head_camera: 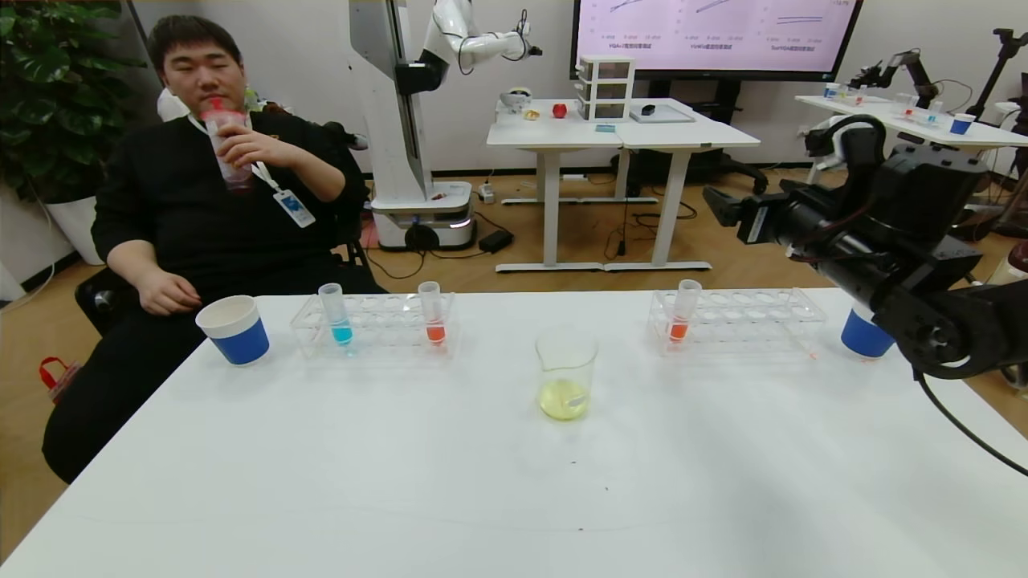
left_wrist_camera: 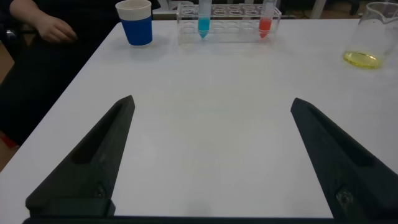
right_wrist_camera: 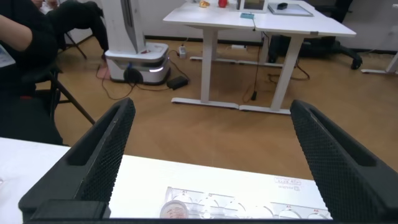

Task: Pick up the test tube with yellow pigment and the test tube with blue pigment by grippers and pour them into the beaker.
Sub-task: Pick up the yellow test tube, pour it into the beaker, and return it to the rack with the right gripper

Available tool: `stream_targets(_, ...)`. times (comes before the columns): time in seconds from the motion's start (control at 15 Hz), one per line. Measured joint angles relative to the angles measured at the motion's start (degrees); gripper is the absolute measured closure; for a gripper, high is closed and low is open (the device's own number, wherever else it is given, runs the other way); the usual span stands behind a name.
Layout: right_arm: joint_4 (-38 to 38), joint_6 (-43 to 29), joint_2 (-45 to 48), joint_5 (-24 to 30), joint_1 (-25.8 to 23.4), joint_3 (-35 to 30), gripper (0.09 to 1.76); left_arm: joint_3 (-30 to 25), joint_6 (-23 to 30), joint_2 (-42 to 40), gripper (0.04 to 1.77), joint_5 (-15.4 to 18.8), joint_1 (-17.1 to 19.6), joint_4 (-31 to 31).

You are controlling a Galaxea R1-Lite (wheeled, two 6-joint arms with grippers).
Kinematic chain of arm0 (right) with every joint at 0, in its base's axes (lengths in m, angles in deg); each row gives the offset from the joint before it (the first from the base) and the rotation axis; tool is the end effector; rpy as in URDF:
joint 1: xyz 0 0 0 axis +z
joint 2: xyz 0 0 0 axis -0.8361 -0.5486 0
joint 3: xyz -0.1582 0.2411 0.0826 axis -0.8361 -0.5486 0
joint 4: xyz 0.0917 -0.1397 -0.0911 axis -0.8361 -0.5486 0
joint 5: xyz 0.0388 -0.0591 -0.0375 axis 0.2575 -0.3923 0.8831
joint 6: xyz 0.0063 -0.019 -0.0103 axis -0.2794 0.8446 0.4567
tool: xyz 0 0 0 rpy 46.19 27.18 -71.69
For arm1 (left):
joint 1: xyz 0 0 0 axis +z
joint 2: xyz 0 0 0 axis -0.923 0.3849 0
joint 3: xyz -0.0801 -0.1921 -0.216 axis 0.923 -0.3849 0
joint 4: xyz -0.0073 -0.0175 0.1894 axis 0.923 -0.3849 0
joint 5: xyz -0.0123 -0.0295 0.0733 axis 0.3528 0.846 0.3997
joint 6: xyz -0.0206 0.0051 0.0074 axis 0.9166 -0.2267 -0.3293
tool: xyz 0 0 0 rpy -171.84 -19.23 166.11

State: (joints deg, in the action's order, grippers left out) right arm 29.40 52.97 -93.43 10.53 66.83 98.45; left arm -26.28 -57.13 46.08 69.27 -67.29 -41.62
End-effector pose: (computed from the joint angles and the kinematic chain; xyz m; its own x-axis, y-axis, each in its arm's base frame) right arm 0.3704 0.0649 0.2183 0.9856 0.1268 0.1118 -0.1285 0.9917 0.0085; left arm -0.0228 -0.0002 0.0748 1.0000 -0.0044 -0.0074 0.0044 1.0000 0.0058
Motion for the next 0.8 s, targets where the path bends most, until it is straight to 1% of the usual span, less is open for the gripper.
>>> stream_targets(0.13,-4.3,0.5,5.5,0.0,0.3,-0.8,0.11,0.0,0.0,0.0,0.06,0.0,0.0,0.0)
stream_targets(0.33,-6.5,2.7,16.0,0.1,-0.9,-5.1,0.11,0.0,0.0,0.0,0.06,0.0,0.0,0.0)
stream_targets(0.8,-7.3,7.6,45.3,0.5,-10.4,-19.9,0.11,0.0,0.0,0.0,0.06,0.0,0.0,0.0)
